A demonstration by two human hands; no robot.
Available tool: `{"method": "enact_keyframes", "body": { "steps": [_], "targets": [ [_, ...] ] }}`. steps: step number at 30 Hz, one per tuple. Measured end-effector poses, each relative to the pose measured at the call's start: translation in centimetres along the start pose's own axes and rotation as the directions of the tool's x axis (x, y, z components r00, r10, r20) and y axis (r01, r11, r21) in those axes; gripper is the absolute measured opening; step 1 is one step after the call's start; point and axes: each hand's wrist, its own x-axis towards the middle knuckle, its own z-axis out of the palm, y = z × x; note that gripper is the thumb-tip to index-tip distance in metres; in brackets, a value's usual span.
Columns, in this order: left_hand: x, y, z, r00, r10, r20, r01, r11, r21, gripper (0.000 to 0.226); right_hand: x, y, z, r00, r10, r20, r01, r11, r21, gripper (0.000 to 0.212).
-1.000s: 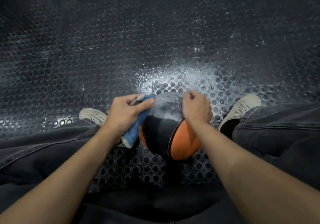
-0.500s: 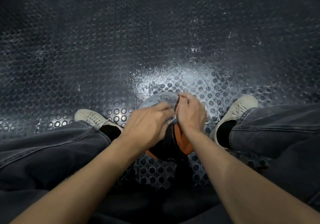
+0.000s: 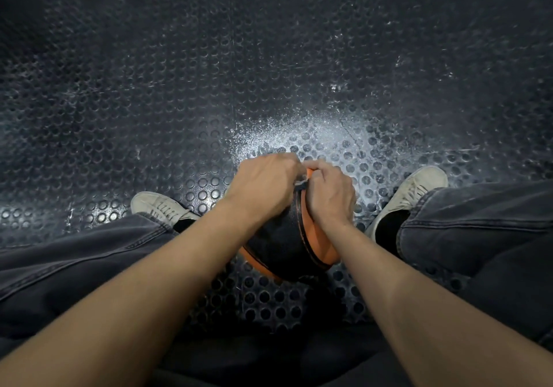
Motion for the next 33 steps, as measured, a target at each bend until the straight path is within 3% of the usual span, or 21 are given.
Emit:
{"method": "enact_keyframes", "body": {
  "steps": [5, 11, 14, 16, 18, 22, 25, 29, 33],
  "targets": [
    [-6.3, -0.6, 0.0, 0.98, 0.183, 0.076, -0.172, 0.976, -0.134, 0.021, 0.8, 0.1, -0.5, 0.999, -0.001, 0.038, 0.002, 1.0, -0.013, 0.038],
    [-2.0, -0.9, -0.2, 0.999, 0.053, -0.01, -0.053, 0.994, -0.097, 0.019, 1.5, -0.2, -0.5, 0.995, -0.049, 0.084, 0.052, 0.998, -0.031, 0.038],
    [-5.1, -0.7, 0.3, 0.986, 0.156, 0.054, -0.146, 0.977, -0.154, 0.024, 2.5, -0.4, -0.8, 0.997, -0.029, 0.073, 0.034, 0.998, -0.061, 0.033],
    [-6.7, -0.7, 0.2, 0.978, 0.192, 0.081, -0.177, 0.971, -0.161, 0.024, 2.1, -0.7, -0.6, 0.999, -0.034, -0.017, 0.032, 0.995, -0.093, 0.028],
    [-5.0, -1.1, -0.2, 0.984, 0.171, 0.045, -0.163, 0.977, -0.14, 0.021, 1.0, -1.0, -0.3, 0.998, -0.049, -0.05, 0.042, 0.991, -0.125, 0.027],
    [-1.2, -1.0, -0.3, 0.996, 0.09, 0.029, -0.085, 0.987, -0.134, 0.02, -0.5, -0.7, -0.2, 0.999, 0.013, -0.039, -0.014, 1.0, -0.02, 0.037],
    [-3.4, -1.1, -0.1, 0.996, 0.083, 0.022, -0.077, 0.98, -0.182, 0.019, 0.3, -1.0, -0.5, 0.997, 0.055, -0.046, -0.055, 0.998, -0.004, 0.036],
    [-5.3, -1.5, -0.1, 0.993, 0.118, -0.011, -0.118, 0.978, -0.175, 0.015, 0.3, -1.4, -0.7, 1.0, -0.006, 0.022, 0.006, 1.0, -0.03, 0.034],
    [0.7, -2.1, 0.5, 0.997, -0.072, 0.006, 0.072, 0.987, -0.14, 0.018, -0.1, -1.3, -0.2, 0.996, -0.077, 0.033, 0.08, 0.994, -0.069, 0.034]
  ]
}}
